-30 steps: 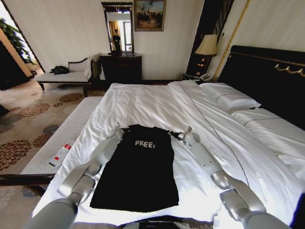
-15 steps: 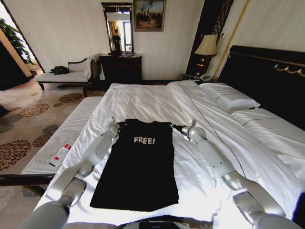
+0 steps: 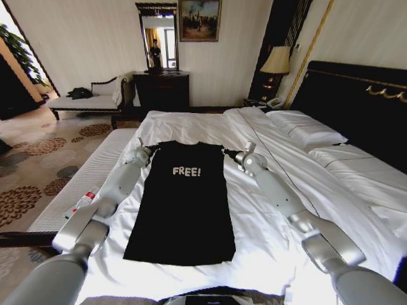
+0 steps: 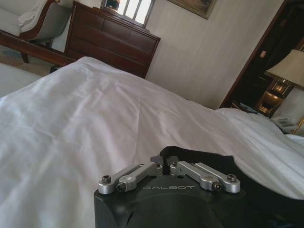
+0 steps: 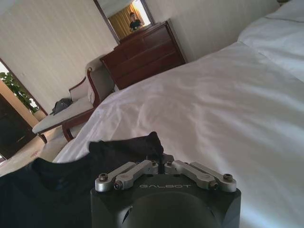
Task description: Fold the clothes on the bed.
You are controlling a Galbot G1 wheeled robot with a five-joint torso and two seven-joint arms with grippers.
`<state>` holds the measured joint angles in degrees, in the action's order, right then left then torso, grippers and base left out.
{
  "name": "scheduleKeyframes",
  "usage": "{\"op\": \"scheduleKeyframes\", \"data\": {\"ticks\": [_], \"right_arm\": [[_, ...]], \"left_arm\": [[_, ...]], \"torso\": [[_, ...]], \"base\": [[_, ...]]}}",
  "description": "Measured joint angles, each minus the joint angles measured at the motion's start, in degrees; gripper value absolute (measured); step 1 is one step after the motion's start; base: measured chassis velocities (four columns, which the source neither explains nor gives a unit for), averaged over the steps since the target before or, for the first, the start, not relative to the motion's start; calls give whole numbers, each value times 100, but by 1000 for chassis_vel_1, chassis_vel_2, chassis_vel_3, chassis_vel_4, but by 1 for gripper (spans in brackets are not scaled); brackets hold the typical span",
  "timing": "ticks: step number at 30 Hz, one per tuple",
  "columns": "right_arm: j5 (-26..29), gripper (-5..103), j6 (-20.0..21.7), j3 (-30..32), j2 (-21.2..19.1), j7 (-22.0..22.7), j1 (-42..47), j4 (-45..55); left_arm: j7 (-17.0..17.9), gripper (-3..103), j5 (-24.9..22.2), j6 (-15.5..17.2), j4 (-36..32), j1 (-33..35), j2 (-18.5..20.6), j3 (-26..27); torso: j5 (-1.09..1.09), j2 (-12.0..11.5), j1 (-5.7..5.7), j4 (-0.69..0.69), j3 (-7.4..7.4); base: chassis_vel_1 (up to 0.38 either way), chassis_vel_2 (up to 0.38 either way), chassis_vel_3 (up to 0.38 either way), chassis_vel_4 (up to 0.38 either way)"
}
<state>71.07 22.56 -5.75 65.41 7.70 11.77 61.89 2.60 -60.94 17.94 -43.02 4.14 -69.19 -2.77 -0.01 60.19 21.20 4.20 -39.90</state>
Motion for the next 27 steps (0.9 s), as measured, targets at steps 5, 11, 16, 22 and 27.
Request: {"op": "scheduleKeyframes", "data": {"ticks": [5,11,16,22,27], "right_arm": [[-47,1,-134,-200,197,-51,-277,-424],[-165,1,-291,-279,432,-140,-481,-830],[-263,1,-388,-302,532,-231,-596,-1079],[-338,1,-504,-300,728,-278,-800,-1441],[-414,1,-522,-347,786,-279,-880,-1545]], "left_arm": [[-36,2,53,-15,294,-245,-186,2],[-181,2,201,-114,923,-674,-436,3],[-229,2,212,-129,1041,-726,-405,-3],[-262,2,281,-191,1320,-862,-534,64],[-273,2,282,-203,1395,-943,-565,106]], "torso": [[-1,0,0,-3,0],[2,0,0,4,0],[0,0,0,-3,0],[1,0,0,2,0],[1,0,1,-1,0]], "base": [[0,0,0,0],[0,0,0,0],[0,0,0,0],[0,0,0,0],[0,0,0,0]]}}
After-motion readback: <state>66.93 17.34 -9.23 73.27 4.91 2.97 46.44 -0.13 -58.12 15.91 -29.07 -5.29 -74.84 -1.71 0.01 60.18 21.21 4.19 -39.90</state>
